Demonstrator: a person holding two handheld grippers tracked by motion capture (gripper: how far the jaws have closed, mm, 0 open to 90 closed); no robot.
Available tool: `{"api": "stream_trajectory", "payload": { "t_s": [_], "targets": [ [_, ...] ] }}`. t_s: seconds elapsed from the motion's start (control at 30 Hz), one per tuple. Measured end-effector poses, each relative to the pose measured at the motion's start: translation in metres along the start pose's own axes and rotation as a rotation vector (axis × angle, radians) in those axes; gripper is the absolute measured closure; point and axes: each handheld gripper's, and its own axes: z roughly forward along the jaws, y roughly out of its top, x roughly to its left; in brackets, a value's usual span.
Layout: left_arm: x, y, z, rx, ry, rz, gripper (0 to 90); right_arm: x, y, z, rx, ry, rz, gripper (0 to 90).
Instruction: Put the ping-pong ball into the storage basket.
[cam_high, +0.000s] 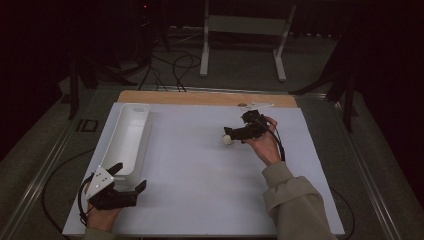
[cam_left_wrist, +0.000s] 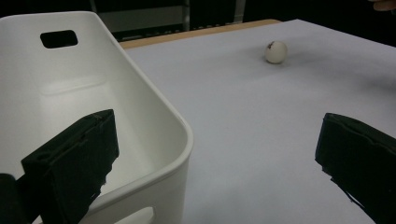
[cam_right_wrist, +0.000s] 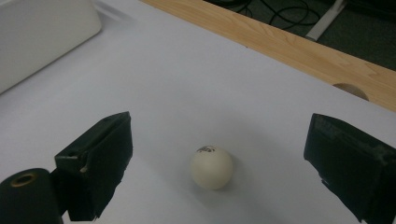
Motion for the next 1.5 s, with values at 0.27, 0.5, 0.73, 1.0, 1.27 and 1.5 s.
{"api": "stream_trajectory", "payload": {
  "t_s": [0.27, 0.5, 0.73, 1.0, 1.27, 1.5],
  "targets": [
    [0.000, 0.000, 0.000, 0.000, 0.000, 0.000, 0.0, -0.002, -0.001, 0.006, 0.020, -0.004, 0.004, 7.7],
    [0.000, 0.000, 0.000, 0.000, 0.000, 0.000, 0.0, -0.002, -0.001, 0.012, 0.048, -0.010, -0.003, 7.8],
    [0.000, 0.000, 0.000, 0.000, -0.001, -0.001, 0.0, -0.004, -0.002, 0.015, 0.059, -0.017, 0.000, 7.7],
    [0.000, 0.000, 0.000, 0.000, -0.001, 0.000, 0.0, -0.005, -0.003, 0.021, 0.072, -0.017, 0.004, 7.7],
    [0.000, 0.000, 0.000, 0.000, -0.001, 0.000, 0.0, -0.005, -0.005, 0.027, 0.069, -0.017, 0.026, 7.8],
    [0.000, 0.000, 0.000, 0.000, -0.002, 0.000, 0.0, -0.005, -0.007, 0.031, 0.079, -0.016, 0.029, 7.8]
  ]
}}
